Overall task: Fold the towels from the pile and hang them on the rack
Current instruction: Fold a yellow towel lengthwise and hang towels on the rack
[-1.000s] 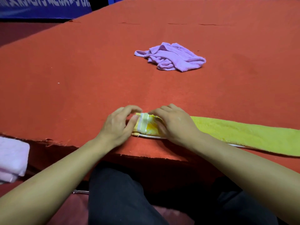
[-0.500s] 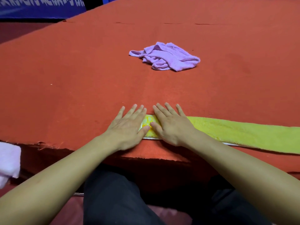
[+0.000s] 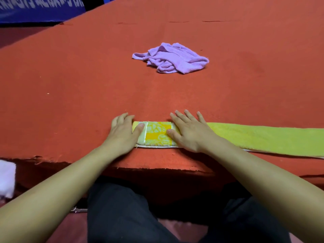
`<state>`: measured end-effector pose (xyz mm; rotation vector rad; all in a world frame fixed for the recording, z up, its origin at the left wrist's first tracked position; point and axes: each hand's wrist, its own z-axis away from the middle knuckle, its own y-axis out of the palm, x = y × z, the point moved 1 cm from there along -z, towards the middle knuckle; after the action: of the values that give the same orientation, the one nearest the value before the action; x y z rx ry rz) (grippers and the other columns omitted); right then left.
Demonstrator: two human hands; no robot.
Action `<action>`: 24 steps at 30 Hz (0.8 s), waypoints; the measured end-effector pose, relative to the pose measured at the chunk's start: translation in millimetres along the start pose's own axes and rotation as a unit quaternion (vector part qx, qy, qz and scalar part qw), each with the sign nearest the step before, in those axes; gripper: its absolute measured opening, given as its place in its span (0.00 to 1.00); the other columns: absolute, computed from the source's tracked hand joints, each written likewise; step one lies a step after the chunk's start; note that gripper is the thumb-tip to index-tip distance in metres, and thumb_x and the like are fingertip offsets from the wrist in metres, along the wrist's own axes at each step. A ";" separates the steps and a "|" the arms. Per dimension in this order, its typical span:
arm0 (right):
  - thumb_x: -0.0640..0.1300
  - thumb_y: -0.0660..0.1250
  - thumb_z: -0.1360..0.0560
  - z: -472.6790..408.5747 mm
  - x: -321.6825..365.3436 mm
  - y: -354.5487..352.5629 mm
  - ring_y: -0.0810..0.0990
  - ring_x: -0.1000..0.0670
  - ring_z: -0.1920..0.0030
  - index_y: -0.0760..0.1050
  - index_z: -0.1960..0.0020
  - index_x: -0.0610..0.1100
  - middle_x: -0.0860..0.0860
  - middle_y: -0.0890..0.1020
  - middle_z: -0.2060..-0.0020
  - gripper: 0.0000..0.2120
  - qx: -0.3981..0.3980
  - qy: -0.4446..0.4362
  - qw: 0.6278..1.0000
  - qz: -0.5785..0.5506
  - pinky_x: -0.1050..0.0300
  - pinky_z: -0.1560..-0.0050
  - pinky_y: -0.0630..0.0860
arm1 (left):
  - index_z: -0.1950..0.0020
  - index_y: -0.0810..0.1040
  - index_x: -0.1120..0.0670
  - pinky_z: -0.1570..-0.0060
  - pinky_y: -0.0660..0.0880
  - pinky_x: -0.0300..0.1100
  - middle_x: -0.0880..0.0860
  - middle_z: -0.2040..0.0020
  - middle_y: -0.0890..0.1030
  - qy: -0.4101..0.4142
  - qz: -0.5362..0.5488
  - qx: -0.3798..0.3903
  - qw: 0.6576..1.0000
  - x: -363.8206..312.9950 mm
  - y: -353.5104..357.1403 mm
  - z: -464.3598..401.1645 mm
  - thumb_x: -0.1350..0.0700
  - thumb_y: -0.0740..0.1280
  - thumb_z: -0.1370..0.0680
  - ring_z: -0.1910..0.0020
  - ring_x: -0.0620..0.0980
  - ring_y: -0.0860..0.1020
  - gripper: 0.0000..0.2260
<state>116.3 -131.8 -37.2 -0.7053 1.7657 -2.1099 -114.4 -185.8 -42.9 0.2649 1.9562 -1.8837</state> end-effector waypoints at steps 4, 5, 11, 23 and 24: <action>0.64 0.45 0.19 -5.9 31.7 -3.1 0.43 0.47 0.21 0.44 0.20 0.53 0.53 0.48 0.20 0.32 -0.034 -0.051 0.998 0.003 0.39 0.24 0.39 | 0.34 0.72 0.53 0.33 0.59 0.43 0.53 0.31 0.70 -0.012 0.004 -0.021 1.000 -2.8 1.4 2.8 0.44 0.63 0.21 0.31 0.55 0.63 0.20; 0.63 0.46 0.19 -7.2 36.8 -2.4 0.44 0.47 0.20 0.45 0.20 0.53 0.53 0.49 0.20 0.31 -0.043 -0.055 0.998 -0.003 0.39 0.23 0.40 | 0.37 0.73 0.53 0.37 0.62 0.43 0.52 0.35 0.74 -0.014 0.034 -0.039 0.999 -5.9 -0.1 2.5 0.45 0.66 0.22 0.34 0.55 0.67 0.17; 0.62 0.45 0.20 -9.3 43.8 3.1 0.48 0.46 0.21 0.44 0.20 0.55 0.53 0.52 0.20 0.31 -0.083 -0.074 0.994 -0.015 0.40 0.23 0.44 | 0.42 0.70 0.49 0.49 0.74 0.49 0.50 0.49 0.83 0.006 0.154 -0.096 0.983 -17.5 -8.2 3.4 0.48 0.64 0.20 0.49 0.55 0.80 0.10; 0.62 0.47 0.19 -6.3 52.6 5.8 0.46 0.46 0.21 0.39 0.21 0.58 0.54 0.48 0.20 0.31 -0.057 -0.087 0.994 -0.021 0.39 0.23 0.42 | 0.25 0.62 0.48 0.43 0.68 0.47 0.60 0.38 0.78 -0.014 0.160 -0.141 0.977 -16.6 -7.2 15.7 0.55 0.60 0.17 0.36 0.60 0.75 0.21; 0.63 0.47 0.19 -6.6 54.3 6.5 0.45 0.46 0.21 0.38 0.21 0.58 0.54 0.48 0.20 0.31 -0.048 -0.089 0.995 -0.018 0.39 0.23 0.42 | 0.25 0.63 0.48 0.43 0.68 0.47 0.60 0.38 0.78 -0.023 0.156 -0.141 0.978 -11.1 -10.0 14.8 0.56 0.61 0.18 0.37 0.61 0.75 0.21</action>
<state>66.8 -156.0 -34.8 -0.9260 1.7775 -1.9287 -106.1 -199.5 -29.2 0.4118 1.9868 -1.3885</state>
